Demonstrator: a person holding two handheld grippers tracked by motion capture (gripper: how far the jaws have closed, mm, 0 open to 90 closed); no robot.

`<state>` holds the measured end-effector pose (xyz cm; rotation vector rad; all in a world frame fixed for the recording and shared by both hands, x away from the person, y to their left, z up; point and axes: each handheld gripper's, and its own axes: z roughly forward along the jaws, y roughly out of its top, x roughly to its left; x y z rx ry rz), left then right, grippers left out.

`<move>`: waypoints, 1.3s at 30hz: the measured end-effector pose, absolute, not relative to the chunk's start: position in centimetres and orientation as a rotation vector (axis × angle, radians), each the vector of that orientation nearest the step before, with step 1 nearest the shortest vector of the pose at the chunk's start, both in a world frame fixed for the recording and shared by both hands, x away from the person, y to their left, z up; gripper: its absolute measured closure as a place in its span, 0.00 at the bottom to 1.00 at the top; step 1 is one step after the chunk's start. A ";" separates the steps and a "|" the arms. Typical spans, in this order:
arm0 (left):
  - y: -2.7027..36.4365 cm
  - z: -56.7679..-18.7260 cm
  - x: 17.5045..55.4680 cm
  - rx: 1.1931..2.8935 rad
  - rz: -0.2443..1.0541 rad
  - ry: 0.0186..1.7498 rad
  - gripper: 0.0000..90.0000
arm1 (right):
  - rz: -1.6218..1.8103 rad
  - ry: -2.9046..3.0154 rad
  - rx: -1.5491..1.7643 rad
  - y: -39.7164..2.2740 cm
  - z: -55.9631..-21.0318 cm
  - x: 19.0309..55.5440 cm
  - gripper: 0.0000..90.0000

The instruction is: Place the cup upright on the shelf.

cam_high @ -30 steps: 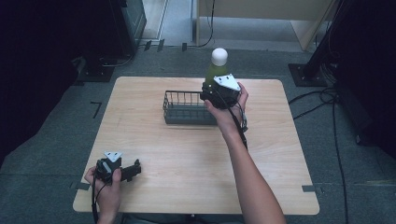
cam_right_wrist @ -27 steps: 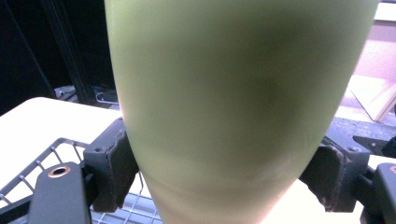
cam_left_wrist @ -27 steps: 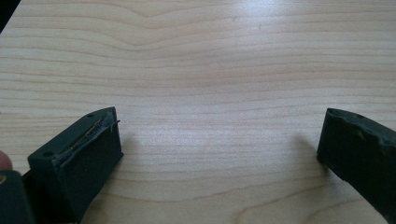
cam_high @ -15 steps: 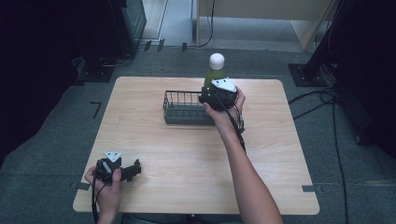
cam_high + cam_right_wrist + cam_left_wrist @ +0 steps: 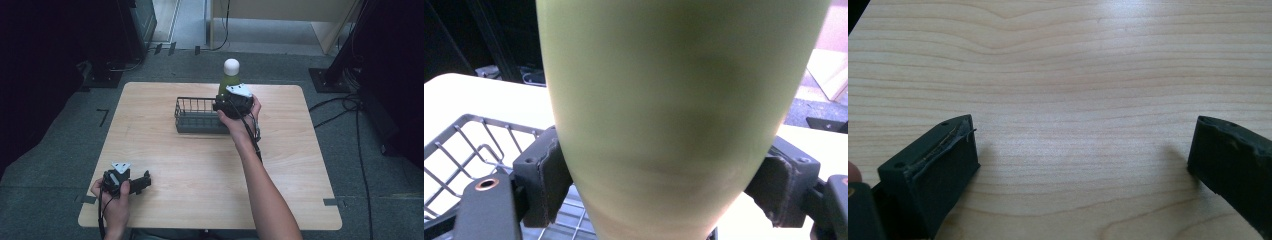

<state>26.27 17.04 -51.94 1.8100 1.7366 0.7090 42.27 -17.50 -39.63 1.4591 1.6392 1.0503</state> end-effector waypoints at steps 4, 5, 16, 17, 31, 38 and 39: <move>17.0 -51.9 26.3 1.809 0.709 1.738 0.00 | 1.050 1.642 1.452 -17.4 -39.8 42.4 0.23; 17.0 -51.9 26.3 1.809 0.709 1.738 0.00 | 1.051 1.642 1.449 -17.4 -39.8 42.4 0.23; 17.0 -51.9 26.3 1.809 0.709 1.738 0.00 | 1.078 1.643 1.409 -17.4 -39.5 42.2 0.20; 17.0 -51.9 26.3 1.809 0.709 1.737 0.00 | 1.074 1.644 1.409 -17.4 -39.5 42.2 0.21; 17.0 -51.9 26.3 1.809 0.709 1.737 0.00 | 1.099 1.670 1.452 -18.1 -39.1 41.9 0.14; 17.0 -51.9 26.3 1.809 0.709 1.738 0.00 | 1.092 1.725 1.446 -18.1 -38.7 40.8 0.06; 17.0 -51.9 26.3 1.809 0.709 1.737 0.00 | 1.096 1.725 1.444 -18.1 -38.7 40.6 0.05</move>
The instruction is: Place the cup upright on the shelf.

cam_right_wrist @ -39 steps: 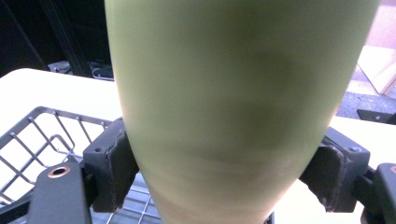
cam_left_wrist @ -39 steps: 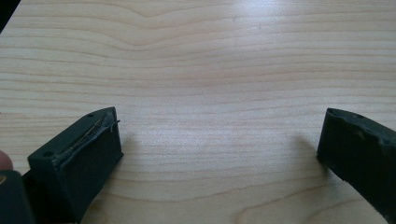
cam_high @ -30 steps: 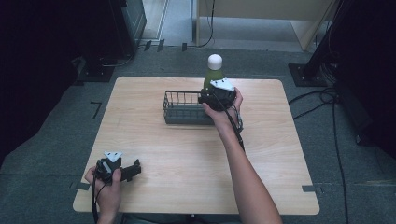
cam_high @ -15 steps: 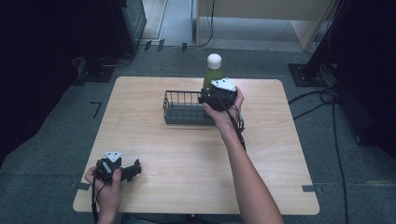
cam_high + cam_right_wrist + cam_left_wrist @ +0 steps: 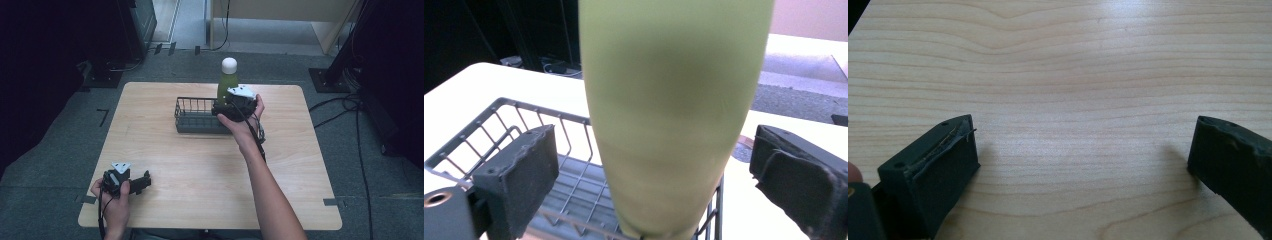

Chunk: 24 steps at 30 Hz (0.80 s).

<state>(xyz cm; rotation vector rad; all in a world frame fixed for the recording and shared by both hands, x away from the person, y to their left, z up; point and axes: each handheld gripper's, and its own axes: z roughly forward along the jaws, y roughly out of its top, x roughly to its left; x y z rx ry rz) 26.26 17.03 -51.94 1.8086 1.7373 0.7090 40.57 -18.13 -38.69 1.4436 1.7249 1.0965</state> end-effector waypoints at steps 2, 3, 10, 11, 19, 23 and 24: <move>17.0 -51.9 26.3 1.809 0.709 1.737 0.00 | 1.099 1.730 1.442 -18.2 -38.6 40.1 0.04; 17.0 -51.9 26.3 1.809 0.709 1.738 0.00 | 1.102 1.731 1.439 -18.3 -38.6 39.9 0.03; 17.0 -51.9 26.3 1.809 0.709 1.738 0.00 | 1.114 1.745 1.441 -19.0 -38.9 38.3 0.02; 17.0 -51.9 26.3 1.808 0.709 1.738 0.00 | 1.114 1.747 1.440 -19.2 -38.9 38.1 0.01; 17.0 -51.9 26.3 1.809 0.709 1.737 0.00 | 1.107 1.791 1.431 -20.4 -39.7 35.9 0.01; 17.0 -52.0 26.3 1.806 0.710 1.737 0.00 | 1.106 1.791 1.443 -21.1 -40.4 34.9 0.01; 17.0 -52.0 26.3 1.806 0.710 1.737 0.00 | 1.105 1.792 1.449 -21.2 -40.5 34.6 0.01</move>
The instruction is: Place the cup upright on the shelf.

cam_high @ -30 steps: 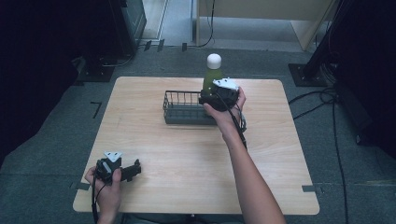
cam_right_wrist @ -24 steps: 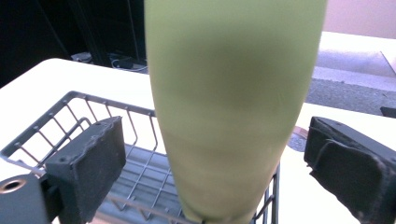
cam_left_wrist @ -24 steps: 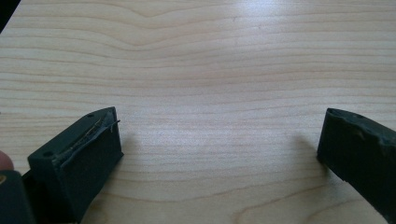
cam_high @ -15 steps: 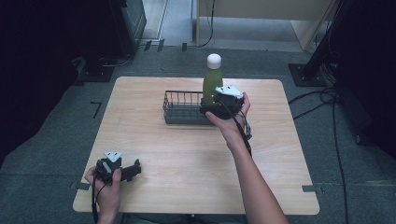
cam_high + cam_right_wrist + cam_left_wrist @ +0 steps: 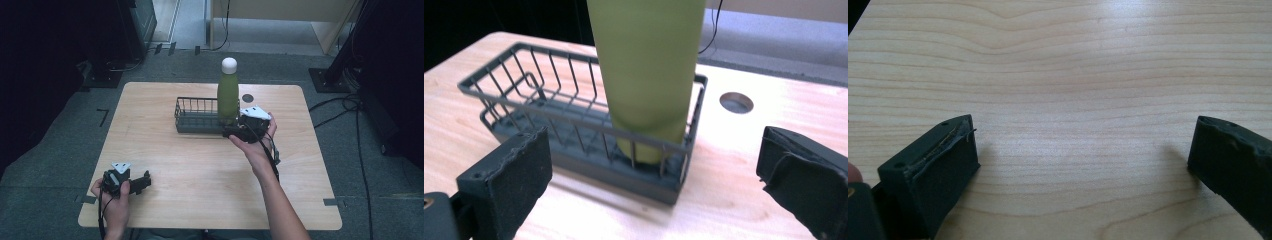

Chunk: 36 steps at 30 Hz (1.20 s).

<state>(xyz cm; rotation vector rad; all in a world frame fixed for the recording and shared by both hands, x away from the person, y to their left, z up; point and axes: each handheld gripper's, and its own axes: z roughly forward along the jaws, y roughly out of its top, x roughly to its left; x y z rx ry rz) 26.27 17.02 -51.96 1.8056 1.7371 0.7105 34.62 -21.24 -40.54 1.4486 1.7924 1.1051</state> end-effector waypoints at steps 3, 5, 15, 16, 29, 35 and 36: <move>17.0 -52.0 26.3 1.805 0.710 1.737 0.00 | 1.098 1.801 1.455 -21.7 -41.1 33.9 0.01; 17.0 -52.0 26.3 1.809 0.711 1.736 0.00 | 1.097 1.803 1.462 -22.1 -41.5 33.4 0.01; 17.0 -51.9 26.3 1.811 0.710 1.737 0.00 | 1.079 1.788 1.508 -24.3 -43.4 31.1 0.01; 17.0 -51.9 26.3 1.811 0.710 1.736 0.00 | 1.075 1.788 1.512 -24.5 -43.5 30.9 0.01; 17.0 -51.9 26.3 1.812 0.710 1.736 0.00 | 1.019 1.766 1.581 -28.2 -46.7 28.1 0.01; 17.0 -51.9 26.3 1.811 0.710 1.737 0.00 | 0.995 1.743 1.627 -30.2 -47.9 27.0 0.01; 17.0 -51.9 26.3 1.812 0.710 1.736 0.00 | 0.989 1.738 1.635 -30.5 -48.2 26.8 0.01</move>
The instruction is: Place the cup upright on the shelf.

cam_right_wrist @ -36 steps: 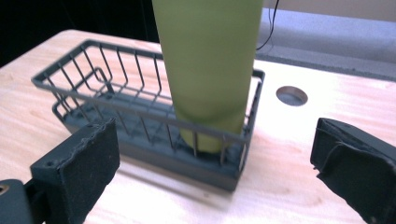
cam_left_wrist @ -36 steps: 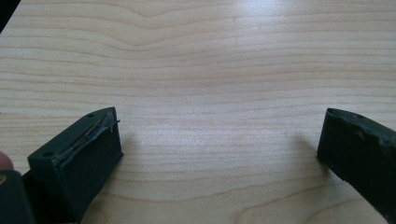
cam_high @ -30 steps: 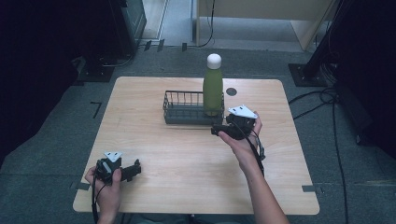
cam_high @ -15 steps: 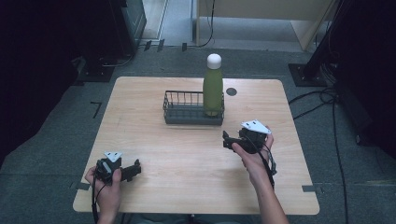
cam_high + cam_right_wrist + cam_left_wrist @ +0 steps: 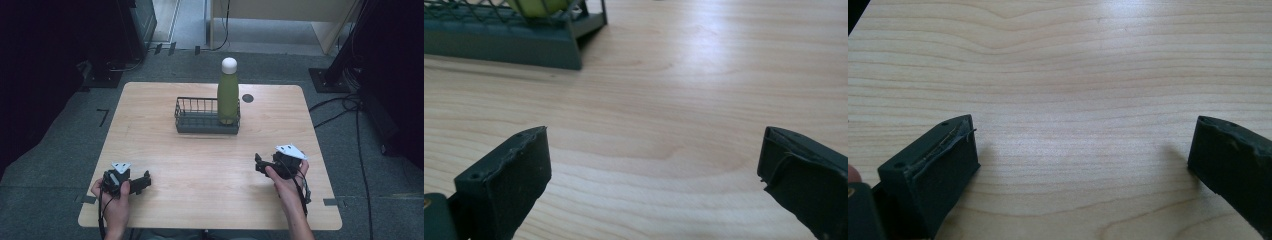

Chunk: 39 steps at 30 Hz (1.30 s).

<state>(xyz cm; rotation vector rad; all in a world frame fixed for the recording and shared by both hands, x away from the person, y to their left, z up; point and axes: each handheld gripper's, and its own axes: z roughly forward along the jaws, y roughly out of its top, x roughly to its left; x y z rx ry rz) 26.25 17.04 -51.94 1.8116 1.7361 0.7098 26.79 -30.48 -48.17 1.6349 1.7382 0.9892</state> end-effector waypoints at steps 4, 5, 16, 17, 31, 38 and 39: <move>17.0 -51.9 26.3 1.811 0.710 1.736 0.00 | 0.959 1.719 1.655 -31.8 -49.2 26.1 0.01; 17.0 -51.9 26.3 1.811 0.710 1.737 0.00 | 0.950 1.717 1.663 -32.1 -49.4 25.9 0.01; 17.0 -51.9 26.3 1.811 0.710 1.736 0.00 | 0.873 1.682 1.730 -35.6 -51.3 24.0 0.01; 17.0 -51.9 26.3 1.811 0.710 1.736 0.00 | 0.868 1.681 1.733 -35.9 -51.4 23.8 0.01; 17.0 -51.9 26.2 1.812 0.710 1.736 0.00 | 0.776 1.666 1.794 -39.5 -52.7 21.6 0.01; 17.0 -51.9 26.2 1.812 0.711 1.736 0.00 | 0.743 1.682 1.817 -40.2 -52.8 20.9 0.01; 17.0 -51.9 26.2 1.812 0.711 1.736 0.00 | 0.742 1.683 1.817 -40.2 -52.8 20.9 0.00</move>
